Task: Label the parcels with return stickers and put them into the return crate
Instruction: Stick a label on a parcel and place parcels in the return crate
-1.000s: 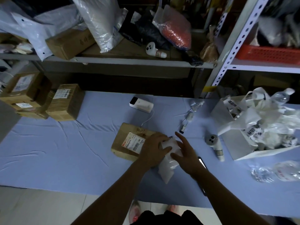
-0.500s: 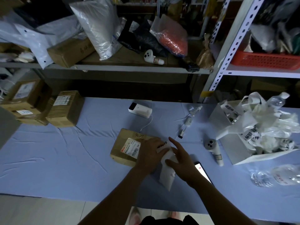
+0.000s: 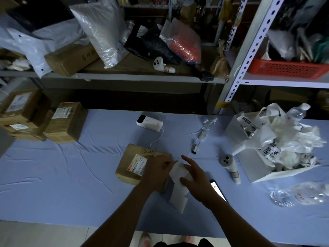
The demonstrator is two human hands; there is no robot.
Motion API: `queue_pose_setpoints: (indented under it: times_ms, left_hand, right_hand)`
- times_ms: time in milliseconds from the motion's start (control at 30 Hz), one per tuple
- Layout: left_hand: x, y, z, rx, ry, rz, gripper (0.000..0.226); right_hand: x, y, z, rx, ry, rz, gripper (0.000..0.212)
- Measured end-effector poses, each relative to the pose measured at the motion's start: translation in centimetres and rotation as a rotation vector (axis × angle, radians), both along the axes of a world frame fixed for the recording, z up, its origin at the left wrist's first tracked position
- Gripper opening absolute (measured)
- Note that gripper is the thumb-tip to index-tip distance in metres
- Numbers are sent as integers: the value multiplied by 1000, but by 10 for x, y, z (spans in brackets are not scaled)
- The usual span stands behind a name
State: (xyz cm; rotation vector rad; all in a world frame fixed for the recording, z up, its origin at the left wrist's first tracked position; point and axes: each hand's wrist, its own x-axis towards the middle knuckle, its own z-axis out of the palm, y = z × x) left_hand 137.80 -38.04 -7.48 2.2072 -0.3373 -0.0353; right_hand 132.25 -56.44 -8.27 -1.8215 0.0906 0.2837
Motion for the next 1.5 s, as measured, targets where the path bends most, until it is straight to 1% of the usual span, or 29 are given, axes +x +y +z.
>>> queue_pose_setpoints:
  times_ms: [100,167,200,267,367,433,533,600,633,700,733,800,833,867,933,967,1000,1033,1067,1100,1167,1200,1233,1267,1300,1367,1433,1467,1500]
  left_hand:
    - [1,-3,2,41,92,-66,39]
    - [-2,-6,0,87,81,-70,47]
    - [-3,-8,-2,88,66,-62,47]
    - [-2,-8,-6,59,89,-37,34]
    - [-3,-11,0,-44,133,48,12]
    - [-4,-11,1,-92,170,87,11]
    - [-1,-9,5,-99,220,103,6]
    - [-1,-8,9,-78,274,138,21]
    - [-2,-8,10,-59,275,149,23]
    - [-3,-7,7,-36,226,160,10]
    - [-3,-6,5,-38,204,208,10]
    - [-1,-3,3,-95,171,337,14]
    - [-1,-1,3,-124,135,403,20]
    - [0,1,8,-136,85,455,24]
    - [0,6,12,-138,-19,514,24]
    - [0,9,9,-122,-81,527,26]
    - [-1,12,10,-100,-144,528,30]
    - [-2,15,9,-55,-222,510,35]
    - [-5,16,9,19,-309,487,40]
    - [-6,18,7,117,-441,449,41]
    - [-8,23,6,253,-696,334,29]
    - [-11,25,8,285,-779,293,26]
    - [-14,28,7,303,-843,262,29]
    - [-17,31,10,314,-872,242,33]
    - [-18,35,9,318,-902,228,36]
    - [-22,43,11,331,-900,238,38]
    - [-23,57,12,348,-851,226,47]
    - [-24,62,14,328,-741,227,53]
    - [-28,64,18,237,-545,237,56]
  right_hand:
    - [1,-2,-2,30,13,-15,77]
    - [2,-3,0,37,6,-30,73]
    - [2,-3,2,28,-3,-31,71]
    - [4,-3,5,12,-15,-39,68]
    - [5,-5,5,24,-8,-63,68]
    - [6,-6,4,24,-11,-65,70]
    - [5,-7,4,43,-14,-55,71]
    - [4,-7,2,65,1,-41,70]
    - [3,-7,1,65,11,-38,69]
    - [4,-9,-3,49,18,-42,69]
    - [4,-11,-5,32,24,-52,68]
    - [5,-16,-10,-39,46,-109,63]
    - [5,-19,-12,-126,49,-157,60]
    - [4,-20,-14,-259,42,-200,57]
    - [3,-18,-14,-522,-5,-260,61]
    - [4,-13,-11,-546,-41,-282,61]
    - [5,-7,-3,-492,-71,-287,57]
    - [8,2,7,-359,-79,-279,50]
    - [10,12,19,-190,-43,-255,45]
    - [15,23,32,-6,27,-234,42]
    - [24,42,55,335,174,-259,42]
    - [29,49,63,459,219,-282,43]
    - [33,54,70,528,244,-299,44]
    - [36,57,74,547,259,-311,46]
    - [37,59,76,521,265,-318,49]
    - [38,61,76,444,263,-323,52]
    - [38,62,71,435,260,-314,49]
    - [38,62,69,456,251,-308,48]
    - [37,63,68,487,238,-297,47]
